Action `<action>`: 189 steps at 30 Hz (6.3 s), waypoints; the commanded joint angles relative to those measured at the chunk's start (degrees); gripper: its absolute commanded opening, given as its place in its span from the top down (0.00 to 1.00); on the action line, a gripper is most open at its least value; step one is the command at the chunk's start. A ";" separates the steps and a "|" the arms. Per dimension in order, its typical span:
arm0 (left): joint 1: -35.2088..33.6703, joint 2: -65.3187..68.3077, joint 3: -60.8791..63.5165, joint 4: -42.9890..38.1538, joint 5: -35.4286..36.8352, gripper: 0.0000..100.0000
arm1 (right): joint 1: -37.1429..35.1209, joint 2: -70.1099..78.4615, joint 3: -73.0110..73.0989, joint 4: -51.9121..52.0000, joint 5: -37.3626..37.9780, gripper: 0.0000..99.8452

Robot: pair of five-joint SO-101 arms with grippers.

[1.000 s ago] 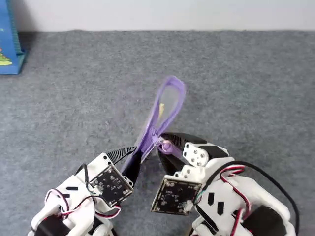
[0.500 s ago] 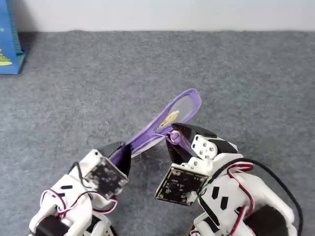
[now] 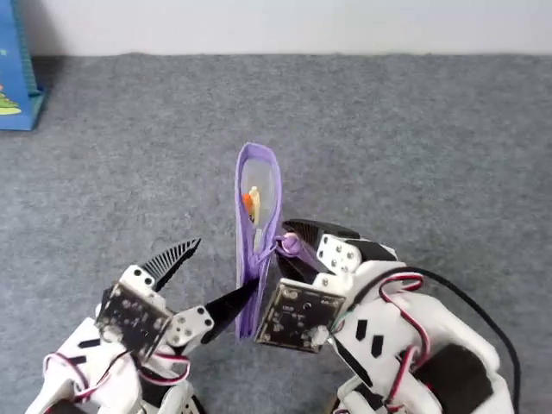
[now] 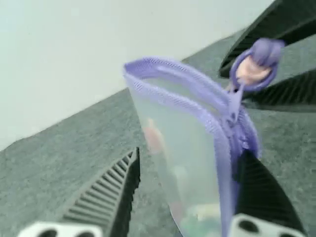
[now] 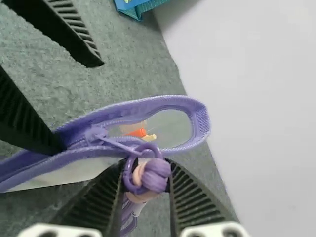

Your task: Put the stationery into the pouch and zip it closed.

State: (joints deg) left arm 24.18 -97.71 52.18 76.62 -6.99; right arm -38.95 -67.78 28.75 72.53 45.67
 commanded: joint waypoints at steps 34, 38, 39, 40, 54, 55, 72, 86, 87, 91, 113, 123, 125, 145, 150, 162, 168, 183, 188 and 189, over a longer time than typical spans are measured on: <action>8.70 0.62 5.23 -5.36 0.44 0.85 | 2.07 -0.84 -4.22 -0.48 0.18 0.99; 8.79 0.62 4.70 -5.54 0.44 0.91 | 1.80 -0.84 -4.31 1.80 0.18 0.99; 8.88 0.62 4.26 -5.54 0.35 0.93 | 1.80 -0.84 -4.31 2.15 0.18 0.99; 8.97 0.62 3.74 -5.63 0.18 0.96 | 1.80 -0.84 -4.31 2.59 0.09 0.99; 8.70 0.62 2.77 -5.54 -3.69 0.99 | 4.70 -0.22 -4.31 1.54 0.26 0.99; 8.70 0.62 2.77 -5.10 -5.36 0.99 | 6.20 0.13 -4.13 0.48 0.26 0.99; 5.54 -6.33 3.30 -2.81 -6.51 0.99 | 28.44 13.76 -9.05 -6.73 -0.09 0.99; 5.36 -6.42 3.03 -2.73 -5.01 0.99 | 41.71 21.58 -3.52 -15.16 0.88 0.99; 5.36 -6.42 3.03 -2.73 -5.01 0.99 | 42.95 22.37 -3.43 -15.60 1.49 0.99; 5.36 -6.42 3.03 -2.81 -5.01 0.99 | 46.81 23.34 -3.60 -16.31 1.67 0.99; 5.27 -6.42 3.21 -4.31 -3.69 0.94 | 29.58 7.25 -7.56 -12.79 -0.70 0.99; -5.98 -6.42 3.21 -8.70 7.65 0.79 | 29.49 18.07 -19.87 -20.88 -4.31 0.99; -6.68 -6.42 3.21 -8.44 8.53 0.78 | 29.58 21.32 -22.77 -20.79 -4.31 0.99; 7.21 -5.98 6.11 -9.23 8.62 0.72 | 23.08 15.78 -25.93 1.45 -3.87 0.99; 8.44 -5.98 8.66 -12.40 8.79 0.72 | 23.08 15.60 -25.85 3.47 -4.22 0.99; 13.27 2.37 8.48 -18.99 14.42 0.72 | 23.34 15.34 -21.63 4.09 -4.31 0.99; 13.71 19.43 -2.15 -19.25 17.05 0.72 | 23.16 15.25 -21.63 6.02 -4.31 0.99; 13.71 41.41 -10.42 -28.22 17.93 0.83 | 23.52 15.25 -21.80 8.04 -6.07 0.99; 13.45 41.85 -9.63 -31.30 17.58 0.94 | 23.52 15.25 -21.80 10.07 -6.07 0.99; 13.54 41.85 -8.84 -32.53 16.70 0.97 | 23.52 15.25 -21.80 10.42 -5.98 0.99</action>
State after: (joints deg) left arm 37.80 -55.96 45.05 47.43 10.95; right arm -15.56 -51.25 7.47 82.11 40.13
